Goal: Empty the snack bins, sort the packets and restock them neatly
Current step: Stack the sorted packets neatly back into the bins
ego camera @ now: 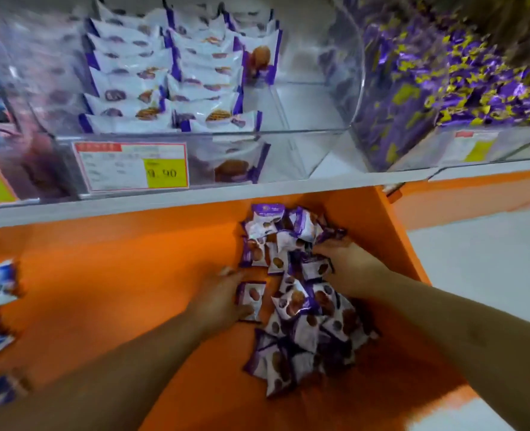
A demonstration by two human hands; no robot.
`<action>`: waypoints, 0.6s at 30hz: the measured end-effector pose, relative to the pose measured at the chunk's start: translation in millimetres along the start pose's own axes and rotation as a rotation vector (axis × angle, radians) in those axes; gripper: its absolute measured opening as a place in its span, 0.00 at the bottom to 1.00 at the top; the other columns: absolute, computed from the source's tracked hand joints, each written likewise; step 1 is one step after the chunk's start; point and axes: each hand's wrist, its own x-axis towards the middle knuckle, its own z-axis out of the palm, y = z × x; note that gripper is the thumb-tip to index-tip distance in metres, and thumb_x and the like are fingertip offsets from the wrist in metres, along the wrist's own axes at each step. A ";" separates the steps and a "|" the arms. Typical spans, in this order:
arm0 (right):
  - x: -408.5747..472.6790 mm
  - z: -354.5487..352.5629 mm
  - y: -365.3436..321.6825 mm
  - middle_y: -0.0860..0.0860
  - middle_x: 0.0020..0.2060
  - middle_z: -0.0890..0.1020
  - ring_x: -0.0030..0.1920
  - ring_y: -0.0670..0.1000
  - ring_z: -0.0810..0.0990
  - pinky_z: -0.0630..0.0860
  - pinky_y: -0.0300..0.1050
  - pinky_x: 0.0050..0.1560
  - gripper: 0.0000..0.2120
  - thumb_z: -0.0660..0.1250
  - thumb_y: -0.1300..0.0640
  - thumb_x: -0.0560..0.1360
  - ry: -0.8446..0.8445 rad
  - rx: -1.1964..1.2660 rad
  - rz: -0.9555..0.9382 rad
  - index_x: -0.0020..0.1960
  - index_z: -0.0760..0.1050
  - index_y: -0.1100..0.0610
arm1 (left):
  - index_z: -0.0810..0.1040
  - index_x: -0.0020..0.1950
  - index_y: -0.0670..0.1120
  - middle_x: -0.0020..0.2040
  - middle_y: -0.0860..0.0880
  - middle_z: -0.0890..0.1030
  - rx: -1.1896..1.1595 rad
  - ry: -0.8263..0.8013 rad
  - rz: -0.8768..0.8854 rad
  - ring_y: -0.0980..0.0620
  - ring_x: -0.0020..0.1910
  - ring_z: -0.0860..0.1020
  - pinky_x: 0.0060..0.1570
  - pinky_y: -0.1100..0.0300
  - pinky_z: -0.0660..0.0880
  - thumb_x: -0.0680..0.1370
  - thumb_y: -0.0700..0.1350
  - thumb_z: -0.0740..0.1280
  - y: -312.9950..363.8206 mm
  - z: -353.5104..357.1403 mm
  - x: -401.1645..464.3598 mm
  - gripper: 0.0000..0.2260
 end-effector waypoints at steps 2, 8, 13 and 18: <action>6.8 9.5 -2.4 0.51 0.75 0.72 0.76 0.57 0.64 0.65 0.54 0.78 0.28 0.67 0.51 0.80 -0.037 -0.087 0.067 0.79 0.66 0.47 | 0.68 0.78 0.60 0.76 0.55 0.67 0.008 -0.035 -0.034 0.49 0.74 0.65 0.73 0.51 0.65 0.73 0.58 0.76 -6.6 9.1 7.0 0.35; 17.3 21.8 -9.0 0.51 0.65 0.78 0.71 0.57 0.69 0.65 0.55 0.74 0.18 0.69 0.52 0.79 0.004 -0.215 0.116 0.69 0.74 0.48 | 0.75 0.62 0.58 0.57 0.59 0.78 -0.245 -0.050 -0.099 0.59 0.55 0.78 0.52 0.60 0.78 0.73 0.49 0.79 -7.2 15.4 9.7 0.21; 16.5 29.0 -13.1 0.50 0.62 0.77 0.71 0.57 0.68 0.62 0.56 0.76 0.12 0.69 0.42 0.78 0.033 -0.209 0.207 0.57 0.80 0.48 | 0.76 0.56 0.58 0.49 0.55 0.82 -0.389 0.011 -0.146 0.58 0.46 0.81 0.46 0.56 0.81 0.72 0.52 0.80 -11.5 -8.6 -13.4 0.18; 0.6 4.8 -24.9 0.45 0.47 0.79 0.54 0.49 0.77 0.75 0.46 0.58 0.12 0.78 0.41 0.71 0.132 0.022 0.135 0.42 0.81 0.47 | 0.77 0.50 0.54 0.43 0.51 0.82 -0.414 0.085 -0.126 0.58 0.38 0.78 0.35 0.63 0.72 0.73 0.52 0.78 -14.2 -46.7 -55.6 0.12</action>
